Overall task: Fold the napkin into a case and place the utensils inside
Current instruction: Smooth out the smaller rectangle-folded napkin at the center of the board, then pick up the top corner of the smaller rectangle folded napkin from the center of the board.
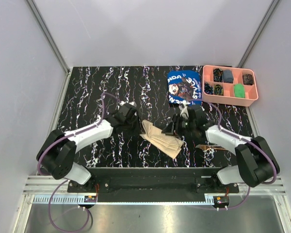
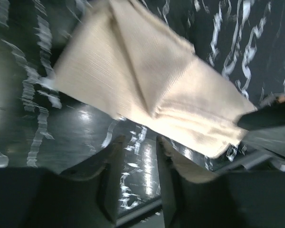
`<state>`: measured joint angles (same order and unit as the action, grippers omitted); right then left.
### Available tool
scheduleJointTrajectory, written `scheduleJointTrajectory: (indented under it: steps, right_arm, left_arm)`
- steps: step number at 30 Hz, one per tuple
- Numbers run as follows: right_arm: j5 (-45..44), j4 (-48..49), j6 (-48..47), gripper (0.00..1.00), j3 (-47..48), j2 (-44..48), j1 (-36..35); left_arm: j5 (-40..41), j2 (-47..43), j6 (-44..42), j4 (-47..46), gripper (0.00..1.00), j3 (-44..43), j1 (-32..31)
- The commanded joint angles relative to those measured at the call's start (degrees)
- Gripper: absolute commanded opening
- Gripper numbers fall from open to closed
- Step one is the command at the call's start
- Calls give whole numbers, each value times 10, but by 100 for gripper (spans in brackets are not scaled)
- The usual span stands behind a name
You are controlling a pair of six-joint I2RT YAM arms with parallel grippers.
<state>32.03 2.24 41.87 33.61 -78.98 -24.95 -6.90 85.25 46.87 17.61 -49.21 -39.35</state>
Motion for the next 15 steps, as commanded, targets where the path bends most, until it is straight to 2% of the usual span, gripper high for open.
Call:
scheduleJointTrajectory:
  steps: [1, 4, 9, 15]
  right_arm:
    - [-12, -46, -82, 48, 106, -45, -2]
    - [8, -37, -95, 58, 163, -96, -2]
    - [46, -28, -122, 74, 227, -180, -5]
    - [60, -28, -152, 77, 255, -231, -23]
  left_arm:
    - [86, -21, -45, 62, 40, -50, 22]
    - [80, -2, -46, 71, 41, -70, 32]
    - [83, 31, -38, 72, 35, -96, 33]
    - [87, 47, -35, 72, 30, -110, 33]
